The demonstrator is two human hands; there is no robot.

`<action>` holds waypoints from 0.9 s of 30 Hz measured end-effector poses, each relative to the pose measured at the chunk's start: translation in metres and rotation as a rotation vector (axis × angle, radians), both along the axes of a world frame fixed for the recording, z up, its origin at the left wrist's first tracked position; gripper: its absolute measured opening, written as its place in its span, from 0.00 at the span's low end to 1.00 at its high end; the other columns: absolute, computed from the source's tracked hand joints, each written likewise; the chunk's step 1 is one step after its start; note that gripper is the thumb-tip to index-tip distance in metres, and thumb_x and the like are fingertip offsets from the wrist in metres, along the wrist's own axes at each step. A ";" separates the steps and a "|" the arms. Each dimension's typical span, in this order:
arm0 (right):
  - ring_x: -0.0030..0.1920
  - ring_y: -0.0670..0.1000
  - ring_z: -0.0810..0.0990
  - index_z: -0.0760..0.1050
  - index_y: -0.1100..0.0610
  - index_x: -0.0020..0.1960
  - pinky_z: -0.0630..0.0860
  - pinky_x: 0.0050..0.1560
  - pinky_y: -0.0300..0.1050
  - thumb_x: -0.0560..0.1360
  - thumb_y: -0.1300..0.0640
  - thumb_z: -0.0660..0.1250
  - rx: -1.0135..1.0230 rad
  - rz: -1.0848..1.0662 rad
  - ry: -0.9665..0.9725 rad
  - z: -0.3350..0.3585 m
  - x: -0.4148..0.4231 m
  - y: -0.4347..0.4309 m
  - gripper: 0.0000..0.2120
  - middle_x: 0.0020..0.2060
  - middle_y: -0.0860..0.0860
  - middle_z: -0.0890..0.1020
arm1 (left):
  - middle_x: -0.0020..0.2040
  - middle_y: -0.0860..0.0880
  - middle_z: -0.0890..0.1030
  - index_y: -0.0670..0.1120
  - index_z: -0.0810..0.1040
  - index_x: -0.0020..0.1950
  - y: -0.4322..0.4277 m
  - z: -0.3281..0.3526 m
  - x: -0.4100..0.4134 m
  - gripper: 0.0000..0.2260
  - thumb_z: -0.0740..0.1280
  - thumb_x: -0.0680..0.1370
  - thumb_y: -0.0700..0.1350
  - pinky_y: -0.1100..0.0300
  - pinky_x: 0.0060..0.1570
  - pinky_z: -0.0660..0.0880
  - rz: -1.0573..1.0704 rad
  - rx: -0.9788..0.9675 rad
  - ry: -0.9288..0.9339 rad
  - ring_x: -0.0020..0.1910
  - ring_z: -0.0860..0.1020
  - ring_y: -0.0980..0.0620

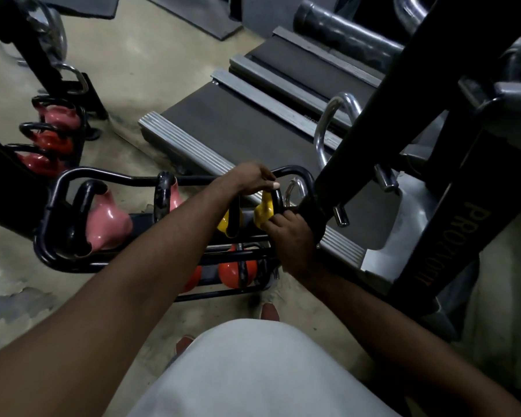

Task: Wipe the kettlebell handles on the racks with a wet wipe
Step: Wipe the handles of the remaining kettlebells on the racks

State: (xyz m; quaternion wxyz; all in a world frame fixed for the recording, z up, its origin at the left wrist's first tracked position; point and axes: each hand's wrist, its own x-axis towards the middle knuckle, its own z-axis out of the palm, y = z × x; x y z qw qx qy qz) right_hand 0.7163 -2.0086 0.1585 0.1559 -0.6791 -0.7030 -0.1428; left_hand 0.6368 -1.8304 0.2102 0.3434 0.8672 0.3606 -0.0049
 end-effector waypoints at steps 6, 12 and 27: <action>0.38 0.47 0.71 0.72 0.55 0.40 0.64 0.37 0.43 0.70 0.57 0.66 0.089 -0.322 0.605 0.008 -0.008 -0.012 0.03 0.38 0.49 0.75 | 0.60 0.45 0.82 0.45 0.81 0.63 0.001 0.003 -0.003 0.18 0.66 0.80 0.55 0.60 0.56 0.72 -0.041 -0.015 0.012 0.60 0.79 0.47; 0.46 0.46 0.79 0.80 0.59 0.54 0.70 0.41 0.24 0.74 0.68 0.66 -0.037 -0.559 1.168 0.010 -0.017 -0.033 0.11 0.47 0.51 0.83 | 0.60 0.39 0.80 0.44 0.76 0.68 -0.019 -0.005 -0.004 0.18 0.58 0.83 0.52 0.53 0.56 0.72 -0.016 0.142 0.000 0.60 0.77 0.40; 0.40 0.48 0.83 0.80 0.60 0.53 0.77 0.36 0.36 0.78 0.69 0.63 -0.520 -0.314 1.972 -0.025 -0.102 -0.092 0.09 0.43 0.55 0.84 | 0.52 0.52 0.81 0.44 0.82 0.58 -0.206 -0.078 -0.190 0.10 0.65 0.80 0.38 0.70 0.54 0.71 0.656 0.050 -0.553 0.52 0.78 0.58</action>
